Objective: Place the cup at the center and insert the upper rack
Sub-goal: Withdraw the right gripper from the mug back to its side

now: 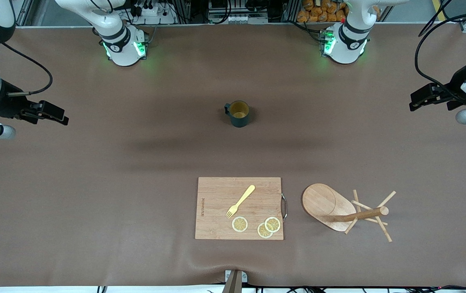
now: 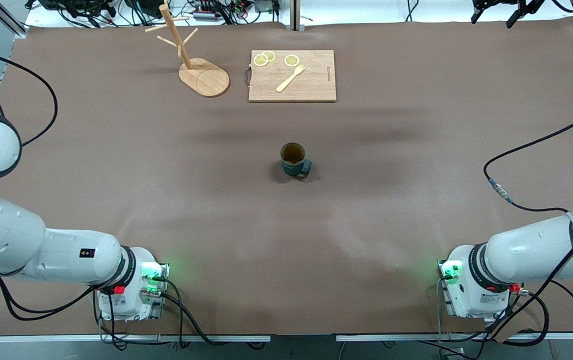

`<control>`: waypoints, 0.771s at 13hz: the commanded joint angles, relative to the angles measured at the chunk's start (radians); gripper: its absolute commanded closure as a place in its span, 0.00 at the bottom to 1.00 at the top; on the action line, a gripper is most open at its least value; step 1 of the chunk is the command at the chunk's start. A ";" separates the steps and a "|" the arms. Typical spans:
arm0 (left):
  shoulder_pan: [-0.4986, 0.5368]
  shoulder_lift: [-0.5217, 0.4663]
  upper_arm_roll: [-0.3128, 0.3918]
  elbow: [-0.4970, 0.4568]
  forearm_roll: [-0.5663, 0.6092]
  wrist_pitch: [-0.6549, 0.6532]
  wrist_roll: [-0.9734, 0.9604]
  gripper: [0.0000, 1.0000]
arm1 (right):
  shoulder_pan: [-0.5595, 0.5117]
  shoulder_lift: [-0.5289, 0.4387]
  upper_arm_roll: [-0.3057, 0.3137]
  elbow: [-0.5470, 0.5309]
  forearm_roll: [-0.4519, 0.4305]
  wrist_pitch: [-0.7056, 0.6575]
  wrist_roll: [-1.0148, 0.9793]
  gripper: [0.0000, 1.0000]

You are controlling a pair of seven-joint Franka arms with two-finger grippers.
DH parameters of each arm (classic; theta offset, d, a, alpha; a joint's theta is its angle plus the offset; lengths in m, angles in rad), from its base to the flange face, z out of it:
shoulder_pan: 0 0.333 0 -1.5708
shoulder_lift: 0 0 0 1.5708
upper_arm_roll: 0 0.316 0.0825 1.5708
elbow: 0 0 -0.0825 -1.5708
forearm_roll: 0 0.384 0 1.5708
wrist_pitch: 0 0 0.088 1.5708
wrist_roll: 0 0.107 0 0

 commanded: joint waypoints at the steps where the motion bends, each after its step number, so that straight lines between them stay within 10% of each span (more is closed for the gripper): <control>1: 0.001 -0.015 -0.004 0.009 0.008 -0.018 0.011 0.00 | -0.031 -0.041 0.022 -0.039 -0.033 0.012 -0.033 0.00; 10: -0.007 -0.021 -0.027 0.016 -0.063 0.086 -0.010 0.00 | -0.037 -0.038 0.018 -0.034 -0.038 0.015 -0.060 0.00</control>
